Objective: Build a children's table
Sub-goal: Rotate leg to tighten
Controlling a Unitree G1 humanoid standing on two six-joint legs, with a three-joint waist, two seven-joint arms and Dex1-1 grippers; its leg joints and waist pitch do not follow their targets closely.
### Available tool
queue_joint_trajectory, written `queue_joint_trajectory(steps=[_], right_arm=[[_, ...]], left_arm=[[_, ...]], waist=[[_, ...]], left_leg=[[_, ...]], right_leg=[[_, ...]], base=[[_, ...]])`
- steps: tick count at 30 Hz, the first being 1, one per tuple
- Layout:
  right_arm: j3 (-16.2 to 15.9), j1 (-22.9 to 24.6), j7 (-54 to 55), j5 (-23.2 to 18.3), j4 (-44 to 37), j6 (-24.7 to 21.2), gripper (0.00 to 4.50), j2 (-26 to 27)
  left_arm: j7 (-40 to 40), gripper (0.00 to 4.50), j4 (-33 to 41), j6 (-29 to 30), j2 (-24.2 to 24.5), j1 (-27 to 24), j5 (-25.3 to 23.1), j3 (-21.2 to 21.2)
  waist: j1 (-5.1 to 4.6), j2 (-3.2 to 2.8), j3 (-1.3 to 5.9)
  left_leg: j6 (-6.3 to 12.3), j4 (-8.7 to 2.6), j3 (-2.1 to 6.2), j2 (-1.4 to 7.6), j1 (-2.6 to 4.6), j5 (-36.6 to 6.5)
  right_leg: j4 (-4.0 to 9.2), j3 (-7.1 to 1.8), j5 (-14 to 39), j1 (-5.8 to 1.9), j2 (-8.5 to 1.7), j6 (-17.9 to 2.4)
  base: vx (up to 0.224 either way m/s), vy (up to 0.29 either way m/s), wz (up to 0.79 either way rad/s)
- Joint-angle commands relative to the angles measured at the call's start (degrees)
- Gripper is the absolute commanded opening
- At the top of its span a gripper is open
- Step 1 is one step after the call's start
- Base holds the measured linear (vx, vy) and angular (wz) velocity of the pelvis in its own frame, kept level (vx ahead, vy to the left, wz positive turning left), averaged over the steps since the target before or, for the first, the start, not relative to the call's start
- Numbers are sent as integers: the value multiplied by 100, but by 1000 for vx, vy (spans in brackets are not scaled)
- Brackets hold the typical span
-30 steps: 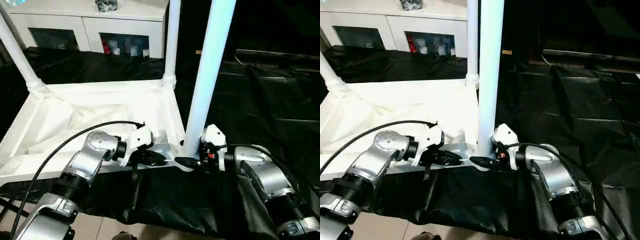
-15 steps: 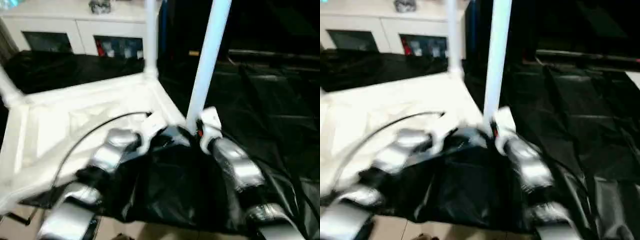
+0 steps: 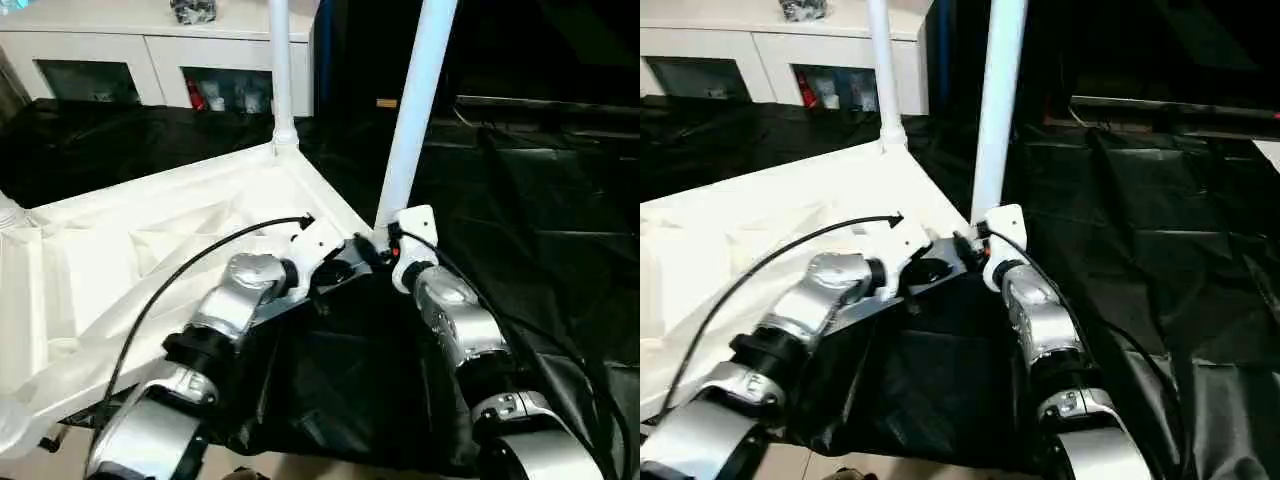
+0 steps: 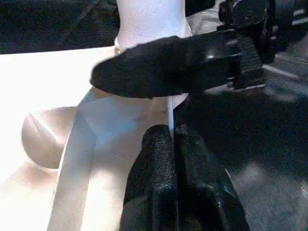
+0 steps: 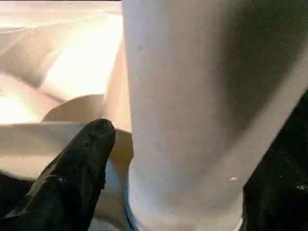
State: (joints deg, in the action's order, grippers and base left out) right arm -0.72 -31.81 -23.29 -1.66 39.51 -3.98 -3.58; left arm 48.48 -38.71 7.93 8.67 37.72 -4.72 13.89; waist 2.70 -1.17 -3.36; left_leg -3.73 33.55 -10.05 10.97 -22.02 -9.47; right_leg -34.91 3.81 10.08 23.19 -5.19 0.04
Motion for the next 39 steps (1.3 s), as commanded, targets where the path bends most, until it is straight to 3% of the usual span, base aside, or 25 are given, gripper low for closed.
queue_joint_trajectory(steps=[1,8,10,12,18,21,22,33,39], right_arm=[[-436,105,-613,-27,-119,11,377,53],[-807,528,-2302,-359,-861,132,377,-529],[-1012,700,-3036,-482,-1187,74,377,-829],[-1058,738,-3216,-518,-1261,43,377,-900],[-1340,938,-3938,-510,-1617,-30,377,-1247],[-1391,992,-4098,-527,-1742,-87,377,-1340],[-1401,1018,-4154,-530,-1799,-121,350,-1369],[-1463,1145,-4378,-601,-2032,-294,274,-1465],[-1388,1221,-3768,-482,-1987,-492,264,-1215]], left_arm=[[368,0,392,-387,-116,-25,300,135],[1038,0,752,-461,158,-258,496,172],[1445,0,967,-452,329,-385,610,211],[1531,0,1012,-440,375,-410,631,219],[2335,0,1350,-340,753,-570,831,297],[2506,0,1393,-334,843,-601,827,288],[2532,0,1408,-326,867,-608,833,286],[2624,0,1466,-256,939,-667,866,294],[2009,0,1149,-316,665,-545,644,226]], waist=[[27,38,399],[68,68,390],[76,73,390],[98,68,384],[108,43,369],[107,27,368],[109,33,367],[170,41,379],[178,37,368]], left_leg=[[252,-402,40,188,83,-1515],[380,-393,33,207,72,-1474],[362,-394,31,198,81,-1465],[373,-395,36,210,74,-1511],[277,-425,43,224,91,-1729],[255,-434,46,225,95,-1767],[232,-434,45,225,102,-1782],[227,-423,40,227,101,-1632],[177,-425,41,216,108,-1681]], right_leg=[[472,-232,1442,-290,-301,-1257],[470,-244,1470,-286,-312,-1281],[472,-239,1513,-276,-303,-1286],[471,-241,1552,-295,-313,-1276],[491,-242,1830,-252,-305,-1246],[490,-243,1841,-245,-296,-1236],[487,-245,1837,-241,-296,-1245],[476,-253,1746,-245,-305,-1226],[497,-252,1893,-236,-305,-1183]], base=[[0,0,0],[0,0,0],[0,0,0],[0,0,0],[0,0,0],[0,0,0],[0,0,0],[0,0,0],[0,0,0]])
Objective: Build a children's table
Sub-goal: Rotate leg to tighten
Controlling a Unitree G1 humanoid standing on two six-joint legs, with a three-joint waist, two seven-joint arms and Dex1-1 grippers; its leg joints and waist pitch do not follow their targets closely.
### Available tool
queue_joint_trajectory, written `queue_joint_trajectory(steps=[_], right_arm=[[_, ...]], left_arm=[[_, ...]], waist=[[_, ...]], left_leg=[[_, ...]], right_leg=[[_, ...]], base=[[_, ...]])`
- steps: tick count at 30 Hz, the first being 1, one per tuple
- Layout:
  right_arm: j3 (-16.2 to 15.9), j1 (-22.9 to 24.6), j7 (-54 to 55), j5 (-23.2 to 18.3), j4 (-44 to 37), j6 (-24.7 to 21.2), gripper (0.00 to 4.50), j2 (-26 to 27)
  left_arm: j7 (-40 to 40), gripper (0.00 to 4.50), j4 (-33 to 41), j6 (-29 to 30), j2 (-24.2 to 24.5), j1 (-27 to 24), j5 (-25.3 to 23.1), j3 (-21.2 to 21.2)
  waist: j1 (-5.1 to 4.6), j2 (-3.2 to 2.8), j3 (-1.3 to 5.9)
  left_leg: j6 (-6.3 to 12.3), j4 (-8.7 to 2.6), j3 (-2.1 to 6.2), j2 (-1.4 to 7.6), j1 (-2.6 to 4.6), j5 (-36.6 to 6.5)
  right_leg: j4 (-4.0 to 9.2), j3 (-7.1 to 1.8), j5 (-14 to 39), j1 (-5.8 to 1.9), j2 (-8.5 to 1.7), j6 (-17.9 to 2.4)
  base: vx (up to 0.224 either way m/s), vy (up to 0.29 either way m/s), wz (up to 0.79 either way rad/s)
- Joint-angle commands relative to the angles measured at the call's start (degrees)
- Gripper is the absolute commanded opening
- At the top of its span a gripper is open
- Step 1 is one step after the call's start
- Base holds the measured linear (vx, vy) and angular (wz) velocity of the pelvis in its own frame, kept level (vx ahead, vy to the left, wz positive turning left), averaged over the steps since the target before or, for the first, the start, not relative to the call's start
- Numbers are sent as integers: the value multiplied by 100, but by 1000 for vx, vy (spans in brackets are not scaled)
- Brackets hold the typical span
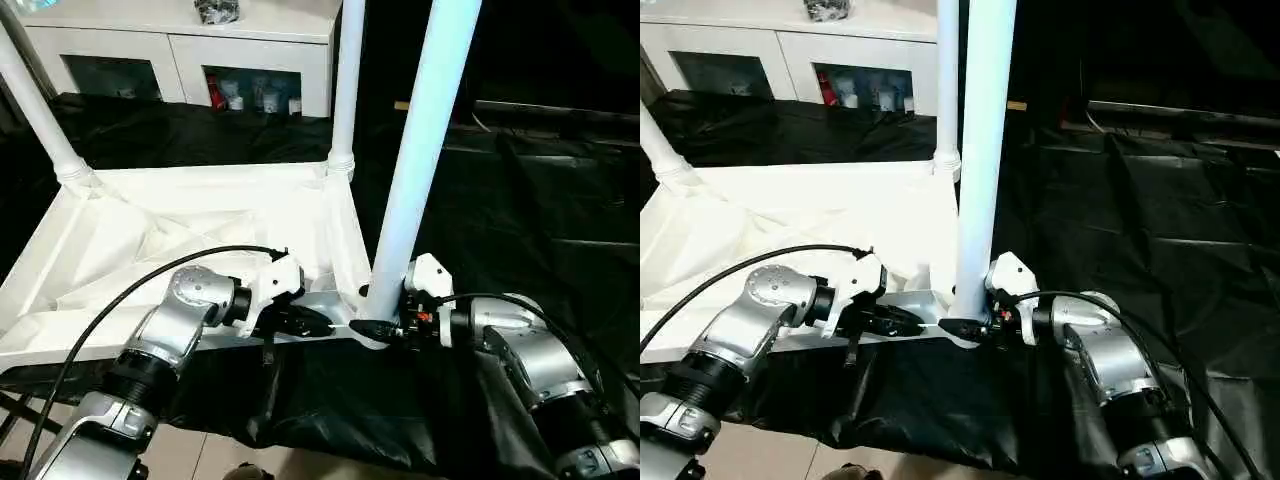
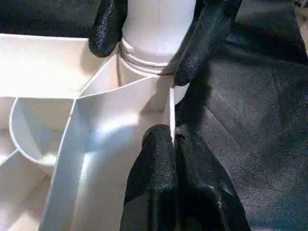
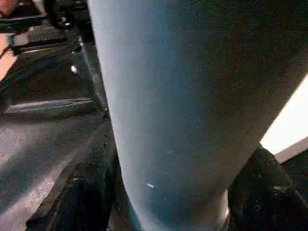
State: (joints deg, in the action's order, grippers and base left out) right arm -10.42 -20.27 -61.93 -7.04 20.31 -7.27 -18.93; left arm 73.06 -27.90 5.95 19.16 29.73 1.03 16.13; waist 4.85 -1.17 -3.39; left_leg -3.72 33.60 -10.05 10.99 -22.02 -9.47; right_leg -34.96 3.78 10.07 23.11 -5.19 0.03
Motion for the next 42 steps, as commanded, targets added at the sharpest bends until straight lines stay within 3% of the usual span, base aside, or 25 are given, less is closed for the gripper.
queue_joint_trajectory(steps=[1,3,7,8,10,13,17,20,27,28,29,33,36,42], right_arm=[[-334,33,489,165,76,-112,263,473],[-163,-58,1164,300,352,-61,263,737],[200,-337,2458,450,957,-51,263,1219],[200,-337,2458,450,957,-51,263,1219],[503,-674,3621,525,1500,-203,263,1609],[763,-966,4450,537,1919,-203,263,1892],[893,-1118,4604,480,2092,-105,263,2030],[1007,-1211,4252,273,2119,55,332,2122],[865,-1164,3758,272,1990,142,388,1958],[865,-1164,3758,272,1990,142,388,1958],[613,-1027,3111,370,1731,303,388,1574],[422,-881,2424,382,1466,424,388,1234],[217,-644,1456,223,1037,444,388,837],[-57,-367,378,-31,503,344,388,395]], left_arm=[[-701,0,-52,-97,-486,327,-9,-23],[-1103,0,-234,-31,-645,447,-135,-52],[-1918,0,-625,193,-991,721,-321,-137],[-1918,0,-625,193,-991,721,-321,-137],[-2636,0,-978,329,-1362,961,-413,-233],[-3012,0,-1175,331,-1619,1090,-453,-282],[-2996,0,-1204,242,-1712,1118,-441,-265],[-2669,0,-1088,-26,-1707,1045,-401,-167],[-2337,0,-891,-237,-1534,878,-361,-87],[-2337,0,-891,-237,-1534,878,-361,-87],[-1980,0,-737,-320,-1273,738,-286,-57],[-1640,0,-605,-380,-1066,639,-204,-57],[-1158,0,-337,-336,-808,523,-68,-42],[-530,0,-27,-315,-423,334,55,14]], waist=[[-45,57,364],[-54,71,356],[-117,44,349],[-146,53,346],[-192,50,349],[-223,31,361],[-212,54,393],[-193,70,406],[-192,59,400],[-197,61,398],[-187,82,392],[-157,82,392],[-136,74,387],[-107,84,395]], left_leg=[[131,-432,43,207,111,-1738],[59,-439,57,194,112,-1803],[-82,-448,93,180,145,-2086],[-84,-447,86,176,145,-2132],[-108,-448,97,162,133,-2166],[-103,-440,94,150,128,-2138],[70,-427,66,149,87,-1844],[181,-416,51,157,72,-1612],[231,-419,45,171,73,-1549],[226,-422,45,172,73,-1550],[237,-418,42,174,85,-1594],[281,-417,36,192,80,-1588],[355,-427,43,218,61,-1470],[395,-410,32,225,78,-1443]], right_leg=[[522,-244,2078,-220,-306,-1115],[540,-239,2328,-208,-316,-1025],[603,-218,2808,-172,-331,-839],[609,-219,2798,-160,-315,-839],[609,-209,2767,-168,-313,-842],[611,-212,2625,-166,-314,-876],[572,-223,2067,-215,-303,-978],[528,-226,1728,-245,-306,-1094],[511,-223,1670,-255,-307,-1154],[512,-224,1687,-256,-307,-1155],[531,-216,1795,-256,-305,-1138],[534,-233,1860,-248,-315,-1085],[481,-238,1532,-259,-303,-1186],[458,-241,1443,-261,-310,-1292]], base=[[0,0,0],[0,0,0],[0,0,0],[0,0,0],[0,0,0],[0,0,0],[0,0,0],[0,0,0],[0,0,0],[0,0,0],[0,0,0],[0,0,0],[0,0,0],[0,0,0]])
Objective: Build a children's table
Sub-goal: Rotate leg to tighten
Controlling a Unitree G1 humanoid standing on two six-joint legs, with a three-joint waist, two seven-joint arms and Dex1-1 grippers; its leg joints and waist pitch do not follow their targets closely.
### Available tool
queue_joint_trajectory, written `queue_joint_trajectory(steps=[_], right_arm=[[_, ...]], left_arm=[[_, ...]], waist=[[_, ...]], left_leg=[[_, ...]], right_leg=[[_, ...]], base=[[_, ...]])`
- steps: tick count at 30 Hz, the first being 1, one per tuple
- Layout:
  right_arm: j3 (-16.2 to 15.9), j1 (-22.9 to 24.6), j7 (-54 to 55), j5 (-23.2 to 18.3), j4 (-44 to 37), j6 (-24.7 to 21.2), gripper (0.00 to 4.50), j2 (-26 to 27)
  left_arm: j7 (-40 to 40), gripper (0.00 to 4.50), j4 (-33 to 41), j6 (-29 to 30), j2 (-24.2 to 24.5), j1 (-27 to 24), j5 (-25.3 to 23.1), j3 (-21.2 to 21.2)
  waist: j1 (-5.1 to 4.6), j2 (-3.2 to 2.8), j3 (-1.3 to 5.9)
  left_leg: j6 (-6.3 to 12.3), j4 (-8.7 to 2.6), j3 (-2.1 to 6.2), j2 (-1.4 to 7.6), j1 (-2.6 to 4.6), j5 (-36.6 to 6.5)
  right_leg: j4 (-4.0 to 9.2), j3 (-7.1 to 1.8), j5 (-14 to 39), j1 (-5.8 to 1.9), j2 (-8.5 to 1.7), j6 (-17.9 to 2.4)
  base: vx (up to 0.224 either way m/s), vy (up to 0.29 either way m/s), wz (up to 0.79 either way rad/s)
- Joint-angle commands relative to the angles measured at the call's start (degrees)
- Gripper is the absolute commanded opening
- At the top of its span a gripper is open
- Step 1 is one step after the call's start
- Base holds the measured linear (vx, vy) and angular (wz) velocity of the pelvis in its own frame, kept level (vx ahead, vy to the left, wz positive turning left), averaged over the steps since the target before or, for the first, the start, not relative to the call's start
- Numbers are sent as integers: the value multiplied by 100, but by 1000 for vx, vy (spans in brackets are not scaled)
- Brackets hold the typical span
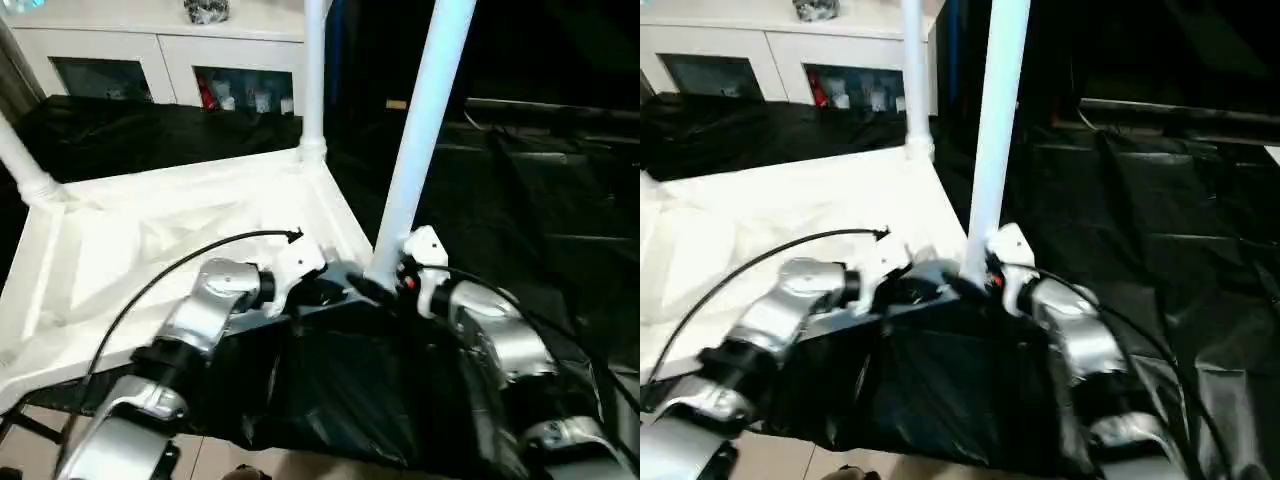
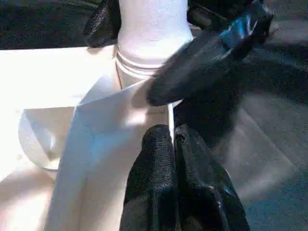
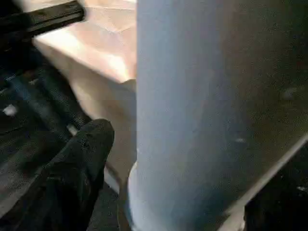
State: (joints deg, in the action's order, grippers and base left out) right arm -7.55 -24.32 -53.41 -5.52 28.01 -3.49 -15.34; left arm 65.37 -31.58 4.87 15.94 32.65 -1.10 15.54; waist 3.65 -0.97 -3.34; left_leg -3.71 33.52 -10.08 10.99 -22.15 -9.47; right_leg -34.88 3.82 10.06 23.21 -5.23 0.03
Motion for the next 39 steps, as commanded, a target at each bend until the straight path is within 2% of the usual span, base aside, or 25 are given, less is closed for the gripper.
queue_joint_trajectory(steps=[1,2,5,8,10,14,16,17,19,23,24,26,30,31,32,33,35,37,38,39], right_arm=[[-390,82,-611,-195,-340,1,373,-21],[-449,121,-765,-211,-405,-32,363,-77],[-566,181,-1019,-220,-521,-67,344,-178],[-640,220,-1200,-214,-635,-115,319,-245],[-668,243,-1258,-201,-718,-168,312,-277],[-713,313,-1325,-242,-859,-256,281,-327],[-721,338,-1332,-246,-885,-267,273,-325],[-729,372,-1318,-230,-883,-251,271,-310],[-727,410,-1210,-187,-843,-239,269,-256],[-555,373,-524,-78,-653,-353,267,38],[-367,216,279,113,-305,-384,267,310],[-194,75,947,210,17,-426,266,554],[181,-235,2211,218,571,-554,266,1077],[195,-248,2256,217,590,-557,266,1095],[347,-428,2826,244,857,-584,266,1270],[415,-516,3062,261,992,-587,266,1343],[481,-635,3325,283,1163,-558,266,1425],[622,-917,3509,251,1508,-374,266,1645],[633,-932,3503,240,1524,-364,266,1658],[663,-968,3476,196,1556,-346,301,1693]], left_arm=[[339,0,382,-188,-30,8,277,78],[433,0,429,-174,40,-29,297,78],[619,0,537,-104,159,-91,344,85],[782,0,631,-54,242,-136,396,92],[851,0,674,-25,285,-152,426,104],[899,0,709,26,304,-144,446,118],[894,0,704,25,305,-147,438,121],[850,0,696,27,288,-161,412,117],[712,0,686,45,235,-179,368,104],[271,0,543,56,19,-85,276,49],[-113,0,326,67,-152,65,131,23],[-555,0,105,145,-339,227,2,-15],[-1660,0,-393,329,-788,622,-173,-185],[-1701,0,-410,336,-804,636,-178,-191],[-2092,0,-558,394,-963,754,-227,-244],[-2241,0,-596,419,-1035,787,-238,-274],[-2398,0,-629,450,-1119,816,-248,-302],[-2556,0,-733,264,-1259,835,-406,-227],[-2555,0,-736,243,-1262,833,-420,-213],[-2539,0,-735,188,-1257,826,-456,-171]], waist=[[9,92,392],[15,61,386],[20,64,377],[21,35,358],[26,51,365],[31,73,375],[40,66,377],[39,84,382],[44,70,386],[33,75,370],[14,64,354],[-52,74,344],[-79,94,348],[-80,93,359],[-83,92,356],[-82,90,367],[-80,93,391],[-80,122,418],[-80,111,425],[-79,109,423]], left_leg=[[407,-401,30,226,85,-1431],[400,-401,29,222,89,-1455],[345,-413,34,228,91,-1538],[259,-427,40,225,111,-1708],[229,-426,40,224,113,-1724],[242,-421,39,227,106,-1610],[256,-419,40,225,103,-1553],[264,-413,36,223,98,-1521],[285,-407,35,223,99,-1458],[225,-414,35,213,106,-1548],[157,-420,38,201,112,-1668],[-17,-434,65,183,133,-1921],[-71,-428,85,174,153,-2040],[-70,-423,85,174,153,-2013],[-49,-434,83,177,124,-1934],[-57,-431,82,179,124,-1893],[-25,-420,69,174,118,-1734],[127,-386,37,160,86,-1372],[167,-378,40,162,75,-1305],[203,-379,40,163,66,-1235]], right_leg=[[448,-243,1429,-274,-305,-1300],[451,-242,1493,-261,-307,-1306],[460,-242,1634,-262,-305,-1273],[487,-247,1887,-235,-304,-1229],[492,-252,1932,-239,-309,-1199],[472,-254,1776,-244,-307,-1218],[467,-252,1733,-248,-309,-1222],[463,-252,1693,-252,-308,-1225],[449,-251,1560,-253,-305,-1266],[473,-250,1760,-245,-305,-1220],[507,-249,2064,-222,-310,-1133],[538,-226,2502,-202,-306,-1022],[594,-224,2797,-183,-327,-857],[589,-224,2755,-183,-328,-858],[585,-228,2600,-196,-321,-866],[566,-231,2487,-196,-318,-892],[534,-234,2131,-215,-312,-993],[480,-239,1497,-255,-302,-1125],[459,-240,1393,-268,-312,-1164],[451,-235,1299,-278,-305,-1184]], base=[[0,0,0],[0,0,0],[0,0,0],[0,0,0],[0,0,0],[0,0,0],[0,0,0],[0,0,0],[0,0,0],[0,0,0],[0,0,0],[0,0,0],[0,0,0],[0,0,0],[0,0,0],[0,0,0],[0,0,0],[0,0,0],[0,0,0],[0,0,0]])
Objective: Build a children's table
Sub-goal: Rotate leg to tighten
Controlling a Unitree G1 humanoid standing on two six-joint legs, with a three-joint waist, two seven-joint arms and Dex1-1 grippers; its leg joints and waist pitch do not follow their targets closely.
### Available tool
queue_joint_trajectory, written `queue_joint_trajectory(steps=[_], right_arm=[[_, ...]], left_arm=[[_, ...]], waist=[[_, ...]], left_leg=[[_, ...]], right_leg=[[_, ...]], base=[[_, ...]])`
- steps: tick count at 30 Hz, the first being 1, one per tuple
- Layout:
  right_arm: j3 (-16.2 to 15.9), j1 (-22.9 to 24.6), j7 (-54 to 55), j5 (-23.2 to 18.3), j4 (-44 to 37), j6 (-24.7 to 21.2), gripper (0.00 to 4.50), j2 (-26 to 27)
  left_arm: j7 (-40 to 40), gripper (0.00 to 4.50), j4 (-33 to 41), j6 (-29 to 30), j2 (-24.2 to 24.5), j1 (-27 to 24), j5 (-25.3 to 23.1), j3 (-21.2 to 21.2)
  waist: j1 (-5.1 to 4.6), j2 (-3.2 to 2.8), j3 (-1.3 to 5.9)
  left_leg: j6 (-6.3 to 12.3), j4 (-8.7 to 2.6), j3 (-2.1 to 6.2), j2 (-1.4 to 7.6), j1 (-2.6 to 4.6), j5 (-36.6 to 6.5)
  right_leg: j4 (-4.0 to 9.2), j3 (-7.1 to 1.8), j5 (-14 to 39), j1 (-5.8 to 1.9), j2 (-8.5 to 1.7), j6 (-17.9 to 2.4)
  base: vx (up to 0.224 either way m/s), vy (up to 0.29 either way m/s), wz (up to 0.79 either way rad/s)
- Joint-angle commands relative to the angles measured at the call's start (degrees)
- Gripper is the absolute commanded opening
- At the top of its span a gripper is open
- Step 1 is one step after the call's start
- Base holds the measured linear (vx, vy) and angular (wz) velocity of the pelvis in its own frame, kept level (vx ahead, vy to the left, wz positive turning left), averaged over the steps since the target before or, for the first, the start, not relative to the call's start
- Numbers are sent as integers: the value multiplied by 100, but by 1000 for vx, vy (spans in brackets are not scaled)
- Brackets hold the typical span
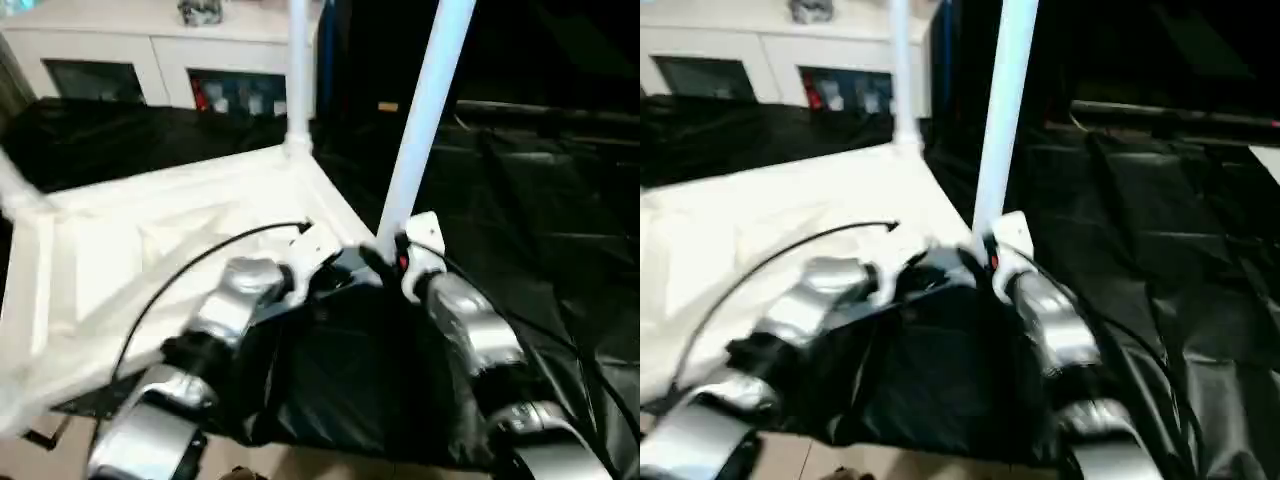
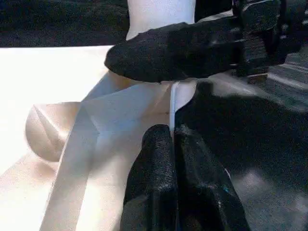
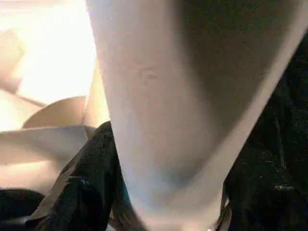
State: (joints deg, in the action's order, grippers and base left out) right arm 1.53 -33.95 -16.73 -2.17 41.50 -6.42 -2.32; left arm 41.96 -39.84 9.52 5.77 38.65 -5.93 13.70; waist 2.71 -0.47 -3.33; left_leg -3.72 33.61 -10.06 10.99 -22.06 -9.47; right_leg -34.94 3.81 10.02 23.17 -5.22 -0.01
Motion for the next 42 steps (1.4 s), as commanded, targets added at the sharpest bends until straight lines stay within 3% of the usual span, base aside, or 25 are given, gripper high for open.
queue_joint_trajectory(steps=[1,4,6,8,12,17,23,27,28,40,42], right_arm=[[-217,-28,-359,-227,192,-63,322,404],[-260,-3,-590,-212,120,-44,345,360],[-283,4,-594,-177,106,-21,364,339],[-517,43,-824,6,83,164,382,161],[-760,284,-1760,-15,-282,289,382,-242],[-990,592,-2921,-180,-909,387,382,-734],[-1152,774,-3681,-394,-1319,372,382,-1043],[-1388,1023,-4359,-468,-1742,308,382,-1299],[-1432,1071,-4483,-481,-1827,261,382,-1347],[-1757,1323,-5098,-471,-2263,36,286,-1692],[-1759,1341,-5106,-442,-2272,49,286,-1700]], left_arm=[[-96,0,128,-299,-228,186,75,13],[62,0,181,-350,-154,145,112,16],[102,0,199,-348,-135,132,127,13],[303,0,277,-423,-31,75,216,47],[767,0,398,-627,208,-74,251,119],[1503,0,662,-721,502,-291,475,128],[2174,0,841,-899,785,-437,633,203],[2550,0,992,-838,968,-468,740,168],[2633,0,1019,-825,1007,-474,763,170],[3098,0,1315,-705,1264,-710,851,232],[3121,0,1359,-687,1280,-748,856,231]], waist=[[26,53,438],[36,57,438],[30,54,423],[36,46,409],[37,54,396],[41,19,398],[66,-10,393],[92,1,383],[102,26,382],[105,29,374],[107,31,375]], left_leg=[[313,-368,32,166,54,-989],[425,-360,24,165,49,-909],[424,-367,20,171,65,-1025],[348,-379,22,169,76,-1231],[285,-394,31,183,80,-1458],[361,-396,35,205,75,-1416],[319,-407,35,218,110,-1574],[270,-416,32,221,119,-1668],[287,-421,33,223,105,-1652],[256,-428,42,225,93,-1622],[246,-425,41,222,100,-1652]], right_leg=[[410,-232,878,-294,-293,-1270],[383,-225,643,-312,-291,-1374],[405,-225,792,-299,-293,-1398],[440,-223,1127,-294,-300,-1357],[475,-231,1443,-296,-300,-1220],[441,-243,1175,-293,-290,-1323],[453,-243,1358,-263,-290,-1360],[467,-250,1471,-259,-292,-1338],[462,-249,1479,-276,-293,-1316],[467,-252,1703,-253,-305,-1238],[476,-253,1755,-248,-307,-1229]], base=[[0,0,0],[0,0,0],[0,0,0],[0,0,0],[0,0,0],[0,0,0],[0,0,0],[0,0,0],[0,0,0],[0,0,0],[0,0,0]])
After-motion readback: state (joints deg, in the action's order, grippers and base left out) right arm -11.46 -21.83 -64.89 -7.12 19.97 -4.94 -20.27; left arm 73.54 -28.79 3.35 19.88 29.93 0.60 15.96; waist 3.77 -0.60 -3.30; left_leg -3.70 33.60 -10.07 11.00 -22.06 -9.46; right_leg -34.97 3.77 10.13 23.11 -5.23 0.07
